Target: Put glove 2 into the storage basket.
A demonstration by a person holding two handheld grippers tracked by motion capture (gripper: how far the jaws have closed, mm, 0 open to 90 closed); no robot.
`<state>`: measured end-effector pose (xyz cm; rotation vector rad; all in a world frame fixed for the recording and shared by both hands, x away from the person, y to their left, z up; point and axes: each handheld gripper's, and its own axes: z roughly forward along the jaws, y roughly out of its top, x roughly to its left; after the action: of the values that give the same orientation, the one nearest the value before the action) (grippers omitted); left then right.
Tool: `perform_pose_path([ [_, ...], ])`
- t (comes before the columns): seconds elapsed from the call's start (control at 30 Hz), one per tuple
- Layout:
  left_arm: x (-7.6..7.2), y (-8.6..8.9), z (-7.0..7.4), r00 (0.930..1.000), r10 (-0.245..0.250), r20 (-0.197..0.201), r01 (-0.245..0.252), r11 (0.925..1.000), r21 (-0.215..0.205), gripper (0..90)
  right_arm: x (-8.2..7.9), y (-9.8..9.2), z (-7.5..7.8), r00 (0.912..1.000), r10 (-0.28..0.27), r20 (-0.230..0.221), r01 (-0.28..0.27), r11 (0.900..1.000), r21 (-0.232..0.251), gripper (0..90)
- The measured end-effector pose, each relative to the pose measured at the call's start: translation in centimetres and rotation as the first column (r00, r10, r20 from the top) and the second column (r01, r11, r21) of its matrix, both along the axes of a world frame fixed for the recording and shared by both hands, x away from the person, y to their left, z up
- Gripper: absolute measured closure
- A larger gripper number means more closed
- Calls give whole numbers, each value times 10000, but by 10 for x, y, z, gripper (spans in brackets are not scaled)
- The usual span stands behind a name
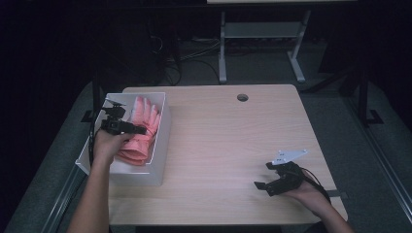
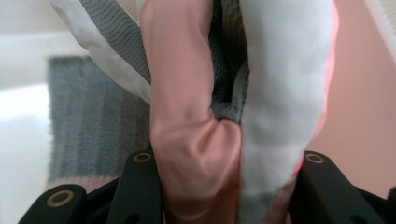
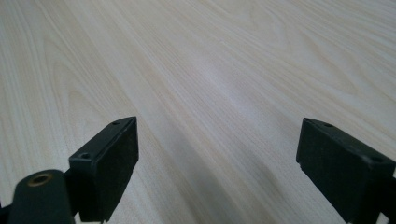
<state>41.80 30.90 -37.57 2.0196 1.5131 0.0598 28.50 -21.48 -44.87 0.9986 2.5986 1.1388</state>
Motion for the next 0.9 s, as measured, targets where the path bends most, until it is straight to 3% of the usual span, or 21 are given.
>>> perform_pose_path([
  [0.2, 4, -3, -19, 9993, 39, -384, -37, 10000, 42, 581, 0, -1, 0, 10000, 8, 6, -8, 10000, -5, 126],
  [0.37, 7, -8, -26, 9982, -129, -586, 139, 9997, 177, 550, 1, -2, -1, 10000, -23, -13, 23, 10000, 41, 126],
  [0.5, 8, -9, -28, 9979, -208, -609, 216, 9997, 124, 474, 1, -3, 0, 10000, -13, -37, 14, 10000, 51, 126],
  [0.73, 5, -6, -19, 9989, -369, -289, 374, 9992, 147, 245, -1, -4, 0, 10000, 51, -9, -51, 10000, 80, 126],
  [0.9, 0, -1, 2, 9990, -407, 192, 406, 9991, 81, 184, -1, -2, 0, 9999, 105, -7, -105, 9999, 38, 126],
])
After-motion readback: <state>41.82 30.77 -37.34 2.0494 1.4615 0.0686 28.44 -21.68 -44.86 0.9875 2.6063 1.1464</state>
